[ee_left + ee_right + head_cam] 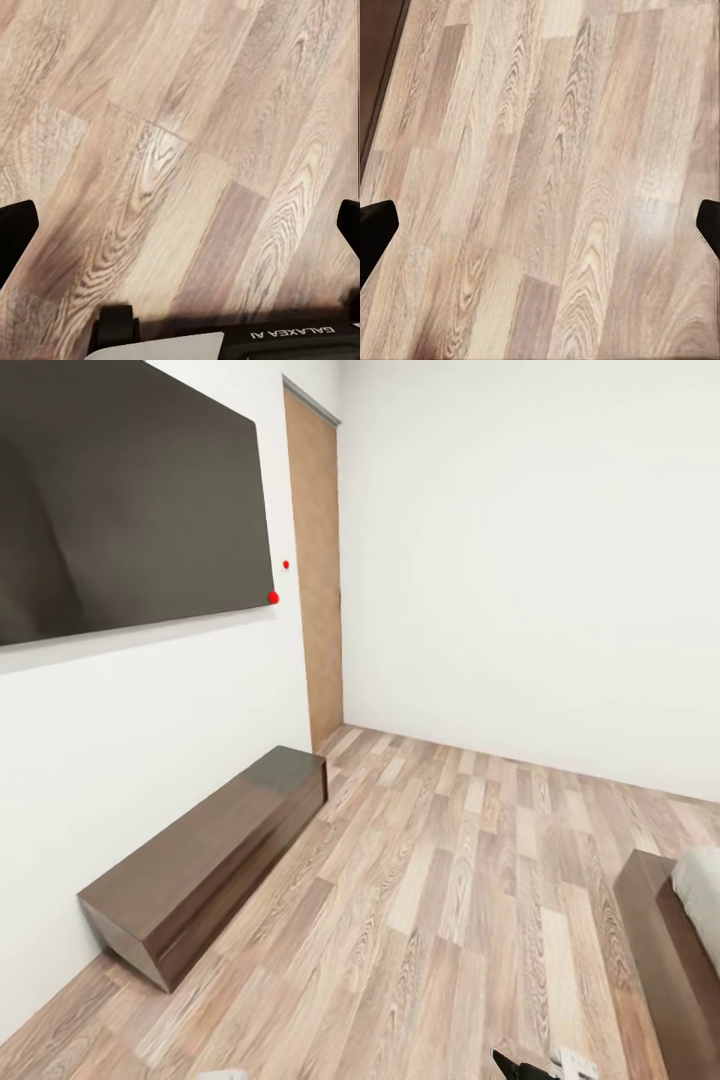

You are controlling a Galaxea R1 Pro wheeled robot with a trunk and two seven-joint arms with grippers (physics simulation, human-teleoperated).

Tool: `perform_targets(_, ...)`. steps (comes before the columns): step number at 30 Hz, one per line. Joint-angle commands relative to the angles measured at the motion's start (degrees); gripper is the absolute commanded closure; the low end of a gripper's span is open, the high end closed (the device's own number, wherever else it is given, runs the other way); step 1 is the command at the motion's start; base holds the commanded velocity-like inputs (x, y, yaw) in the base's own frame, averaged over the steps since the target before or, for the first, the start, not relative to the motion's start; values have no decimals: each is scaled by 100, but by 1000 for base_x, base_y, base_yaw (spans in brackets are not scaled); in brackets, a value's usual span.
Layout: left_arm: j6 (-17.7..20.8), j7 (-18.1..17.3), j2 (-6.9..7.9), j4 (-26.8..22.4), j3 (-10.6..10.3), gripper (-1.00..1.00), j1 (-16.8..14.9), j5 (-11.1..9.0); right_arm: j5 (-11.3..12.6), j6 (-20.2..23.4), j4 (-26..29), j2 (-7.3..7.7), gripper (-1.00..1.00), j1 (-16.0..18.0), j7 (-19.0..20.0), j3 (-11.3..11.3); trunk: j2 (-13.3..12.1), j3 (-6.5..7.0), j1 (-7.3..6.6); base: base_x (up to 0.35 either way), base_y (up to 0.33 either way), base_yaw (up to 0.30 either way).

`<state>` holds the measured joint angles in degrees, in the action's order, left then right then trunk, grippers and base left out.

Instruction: In the bedroom, move the book from the bed onto either nightstand, and place the two sandals side by side next to the bed.

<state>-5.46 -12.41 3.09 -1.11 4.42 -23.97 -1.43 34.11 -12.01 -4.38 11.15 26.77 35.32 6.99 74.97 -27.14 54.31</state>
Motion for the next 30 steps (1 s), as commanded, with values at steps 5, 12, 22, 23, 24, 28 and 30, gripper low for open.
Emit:
perform_targets(5, -8, -33, 0, 6, 42, -100, -3, -15, 43, -38, -28, -4, -100, 12, 27, 48, 4, -6, 0, 2, 0, -299)
perform_targets(12, -8, -33, -2, 6, 41, -100, -3, -15, 46, -38, -28, -6, -100, 12, 26, 48, 4, -6, 0, 0, 0, -300)
perform_targets(22, -8, -33, -2, 6, 37, -100, -3, -15, 44, -38, -28, -4, -100, 12, 26, 48, 4, -6, 0, 0, 0, -300)
perform_targets(23, -8, -33, -2, 6, 35, -100, -3, -15, 44, -38, -28, -5, -100, 12, 23, 48, 4, -6, 0, 0, 0, -300)
perform_targets(24, -8, -33, -2, 6, 34, -100, -3, -15, 45, -38, -28, -3, -100, 12, 21, 48, 4, -6, 0, 0, 0, -300)
perform_targets(28, -8, -33, -2, 6, 33, -100, -3, -15, 47, -38, -28, -6, -100, 12, 19, 48, 4, -6, 0, 0, 0, -300)
perform_targets(30, -8, -33, -2, 6, 33, -100, -3, -15, 48, -38, -28, -5, -100, 12, 21, 48, 4, -6, 0, 0, 0, -300)
